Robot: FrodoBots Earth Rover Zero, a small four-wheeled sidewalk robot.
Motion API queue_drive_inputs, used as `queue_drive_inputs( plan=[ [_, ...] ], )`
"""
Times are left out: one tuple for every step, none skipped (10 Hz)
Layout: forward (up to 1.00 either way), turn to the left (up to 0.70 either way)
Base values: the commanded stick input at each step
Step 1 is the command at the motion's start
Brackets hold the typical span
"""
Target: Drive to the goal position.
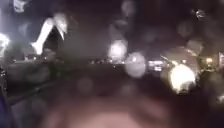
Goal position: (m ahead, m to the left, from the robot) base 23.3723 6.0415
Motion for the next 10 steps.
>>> queue_drive_inputs(
  plan=[
    [0.50,-0.50],
    [0.50,-0.50],
    [0.50,-0.50],
    [0.50,-0.50],
    [0.50,-0.50],
    [0.50,-0.50],
    [0.50,-0.16],
    [0.50,0.02],
    [0.50,0.00],
    [0.50,0.08]
  ],
)
